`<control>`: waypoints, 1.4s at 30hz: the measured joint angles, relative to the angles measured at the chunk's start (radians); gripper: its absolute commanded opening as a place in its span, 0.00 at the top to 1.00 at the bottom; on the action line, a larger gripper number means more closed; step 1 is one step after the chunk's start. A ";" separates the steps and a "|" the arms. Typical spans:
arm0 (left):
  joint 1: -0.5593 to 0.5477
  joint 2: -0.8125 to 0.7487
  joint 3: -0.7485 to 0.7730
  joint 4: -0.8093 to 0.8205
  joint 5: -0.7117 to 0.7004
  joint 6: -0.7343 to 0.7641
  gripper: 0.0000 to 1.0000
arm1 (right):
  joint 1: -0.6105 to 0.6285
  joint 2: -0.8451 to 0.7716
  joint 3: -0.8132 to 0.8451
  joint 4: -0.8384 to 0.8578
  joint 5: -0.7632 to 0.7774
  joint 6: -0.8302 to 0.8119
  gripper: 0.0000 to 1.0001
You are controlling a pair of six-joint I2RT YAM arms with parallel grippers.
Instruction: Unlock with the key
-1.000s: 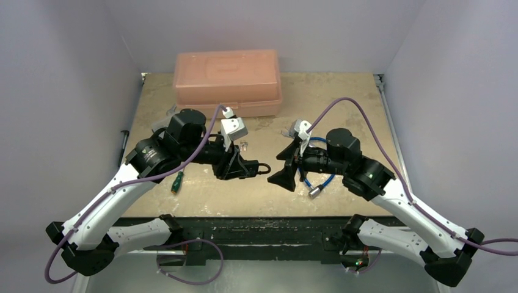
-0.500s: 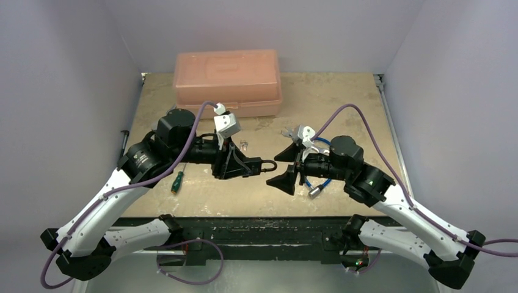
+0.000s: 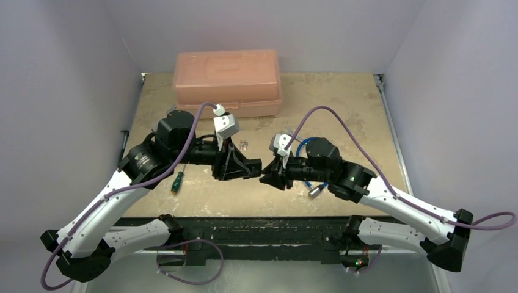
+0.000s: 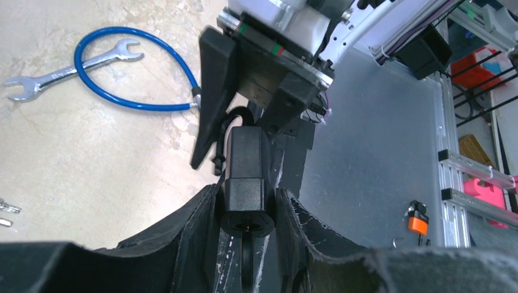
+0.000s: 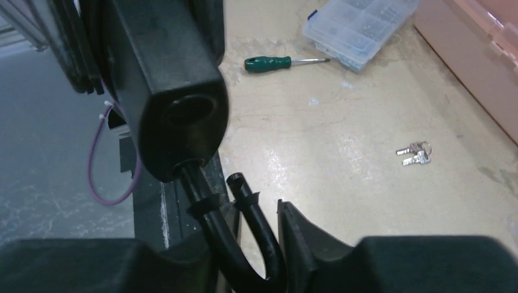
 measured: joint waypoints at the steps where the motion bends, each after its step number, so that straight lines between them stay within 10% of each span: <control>1: 0.001 -0.003 0.000 0.004 -0.001 0.000 1.00 | 0.000 0.004 0.000 -0.011 0.001 -0.004 0.78; 10: 0.004 -0.016 -0.008 0.039 -0.001 0.001 1.00 | 0.015 0.005 0.006 -0.045 -0.040 -0.029 0.81; 14: 0.004 -0.019 -0.013 0.044 -0.003 0.001 1.00 | 0.015 0.005 0.016 -0.052 -0.040 -0.006 0.33; 22: 0.003 -0.026 -0.084 0.042 -0.067 0.000 1.00 | 0.015 0.000 0.126 -0.076 0.020 0.071 0.03; 42: 0.027 -0.034 -0.497 0.356 -0.467 -0.299 1.00 | 0.013 -0.220 -0.179 -0.029 0.449 0.497 0.03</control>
